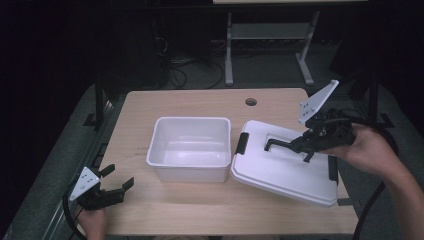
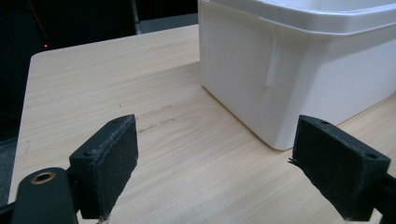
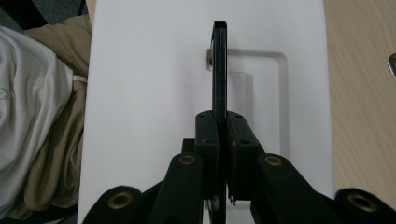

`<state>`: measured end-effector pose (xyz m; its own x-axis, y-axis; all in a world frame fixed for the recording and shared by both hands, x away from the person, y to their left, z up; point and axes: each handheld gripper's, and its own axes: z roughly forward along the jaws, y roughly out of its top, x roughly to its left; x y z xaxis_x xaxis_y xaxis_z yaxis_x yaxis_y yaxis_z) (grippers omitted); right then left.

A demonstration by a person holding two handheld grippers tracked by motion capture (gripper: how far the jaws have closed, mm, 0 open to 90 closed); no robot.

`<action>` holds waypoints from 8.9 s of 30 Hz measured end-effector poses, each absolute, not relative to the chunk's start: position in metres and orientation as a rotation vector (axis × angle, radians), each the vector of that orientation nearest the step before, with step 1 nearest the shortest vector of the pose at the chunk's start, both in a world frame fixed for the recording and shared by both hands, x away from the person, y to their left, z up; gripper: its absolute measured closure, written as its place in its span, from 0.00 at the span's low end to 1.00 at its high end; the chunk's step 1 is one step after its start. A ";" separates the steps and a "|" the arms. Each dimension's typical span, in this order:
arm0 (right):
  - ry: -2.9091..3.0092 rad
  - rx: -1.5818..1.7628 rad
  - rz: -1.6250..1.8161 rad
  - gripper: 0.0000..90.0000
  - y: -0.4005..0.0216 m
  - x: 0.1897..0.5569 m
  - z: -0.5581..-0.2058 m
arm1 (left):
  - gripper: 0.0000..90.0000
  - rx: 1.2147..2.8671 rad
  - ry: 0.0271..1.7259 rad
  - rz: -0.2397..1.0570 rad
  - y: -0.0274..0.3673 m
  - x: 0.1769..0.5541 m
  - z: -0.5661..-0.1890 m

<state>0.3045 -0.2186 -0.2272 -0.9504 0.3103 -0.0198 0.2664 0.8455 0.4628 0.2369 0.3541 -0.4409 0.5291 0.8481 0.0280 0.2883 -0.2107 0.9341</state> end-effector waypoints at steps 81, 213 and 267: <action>3.086 0.623 0.708 0.94 -0.222 0.322 -0.389 | 0.15 1.751 0.953 0.691 0.354 0.237 -0.441; 2.901 0.829 0.539 0.53 -0.238 0.414 -0.375 | 0.15 1.733 0.939 0.688 0.355 0.237 -0.440; 2.889 0.708 0.669 0.62 -0.228 0.371 -0.295 | 0.15 1.726 0.938 0.690 0.355 0.237 -0.439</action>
